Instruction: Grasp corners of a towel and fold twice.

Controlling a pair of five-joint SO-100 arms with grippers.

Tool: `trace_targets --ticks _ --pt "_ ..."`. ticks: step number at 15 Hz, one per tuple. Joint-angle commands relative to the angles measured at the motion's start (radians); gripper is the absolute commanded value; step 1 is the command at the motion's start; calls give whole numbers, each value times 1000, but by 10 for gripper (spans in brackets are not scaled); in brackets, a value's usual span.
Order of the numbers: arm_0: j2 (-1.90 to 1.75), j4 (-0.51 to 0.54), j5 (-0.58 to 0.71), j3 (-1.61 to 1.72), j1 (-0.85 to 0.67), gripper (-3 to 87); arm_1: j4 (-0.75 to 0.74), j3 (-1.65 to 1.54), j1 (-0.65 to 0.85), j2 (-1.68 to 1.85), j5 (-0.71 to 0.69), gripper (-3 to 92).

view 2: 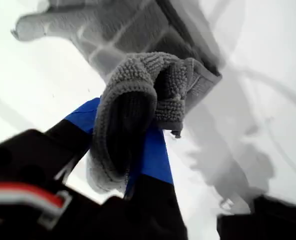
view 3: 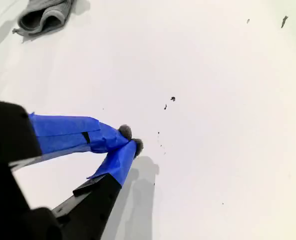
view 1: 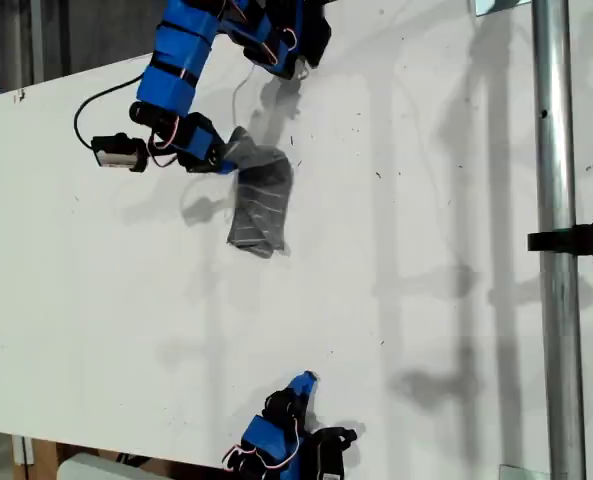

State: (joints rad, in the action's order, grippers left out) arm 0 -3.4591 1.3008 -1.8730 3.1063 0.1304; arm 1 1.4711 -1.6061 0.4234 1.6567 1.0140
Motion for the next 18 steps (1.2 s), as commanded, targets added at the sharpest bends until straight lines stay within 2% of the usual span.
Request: trace_targets --ticks 1,2,3,5,6,8,9,10,11,12,14,15,17,18 --pt "-5 2 -2 6 12 -28 -189 167 -26 -198 -11 0" --pt "-5 2 2 8 11 -28 -282 195 -34 -247 -25 173" --pt "-6 2 5 9 9 -28 -267 299 -25 -293 -23 452" --pt "-6 2 11 9 3 -28 -330 344 12 -172 -92 427" --pt "-6 2 15 11 0 -28 -362 341 34 -72 -138 378" --pt "-6 2 20 11 -17 -23 -351 213 101 153 -132 253" --pt "-6 2 20 11 -31 -23 -341 78 123 288 -121 184" --pt "-6 2 78 11 -58 -23 -321 -89 140 436 -72 66" --pt "-6 2 104 11 -71 -28 -325 -290 143 601 -34 30" --pt "-6 2 31 11 -64 -28 -318 -485 138 750 -3 12" --pt "-6 2 -28 11 -75 -24 -308 -842 117 1025 77 3" --pt "-6 2 21 11 -101 -24 -276 -992 114 1178 112 2" --pt "-6 3 276 11 -135 -24 -153 -1206 118 1499 207 -3" --pt "-6 3 520 11 -137 -24 -86 -1285 109 1640 370 2"
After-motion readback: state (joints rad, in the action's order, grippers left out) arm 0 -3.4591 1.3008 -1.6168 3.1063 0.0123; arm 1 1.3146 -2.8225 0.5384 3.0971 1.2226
